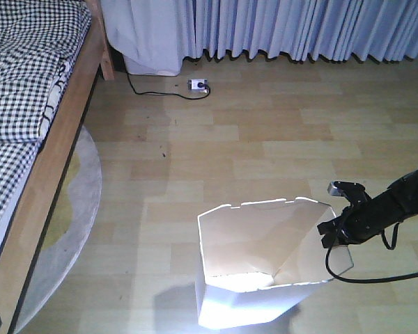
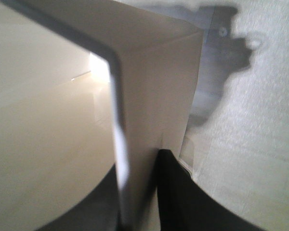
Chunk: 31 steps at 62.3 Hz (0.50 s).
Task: Move trash bin to bedside with robot
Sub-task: 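Carry the held bin with the right gripper toward the bed and curtains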
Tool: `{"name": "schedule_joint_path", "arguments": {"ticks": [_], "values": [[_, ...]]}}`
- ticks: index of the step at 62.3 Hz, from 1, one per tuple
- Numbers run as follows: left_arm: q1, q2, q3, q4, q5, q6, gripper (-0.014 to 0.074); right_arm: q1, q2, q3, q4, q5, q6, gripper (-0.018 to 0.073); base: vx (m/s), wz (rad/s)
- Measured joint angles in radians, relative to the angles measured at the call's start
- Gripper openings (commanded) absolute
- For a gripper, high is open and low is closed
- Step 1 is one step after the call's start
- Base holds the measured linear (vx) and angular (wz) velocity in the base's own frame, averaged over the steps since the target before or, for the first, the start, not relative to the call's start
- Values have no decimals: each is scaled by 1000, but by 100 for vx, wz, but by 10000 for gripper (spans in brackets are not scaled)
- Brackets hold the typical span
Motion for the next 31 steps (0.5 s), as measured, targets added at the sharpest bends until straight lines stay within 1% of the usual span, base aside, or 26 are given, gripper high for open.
{"name": "schedule_joint_path", "arguments": {"ticks": [31], "values": [[0,0,0,0,0,0,-7,0,0,0,-1,-2,0,0,39,2]]}}
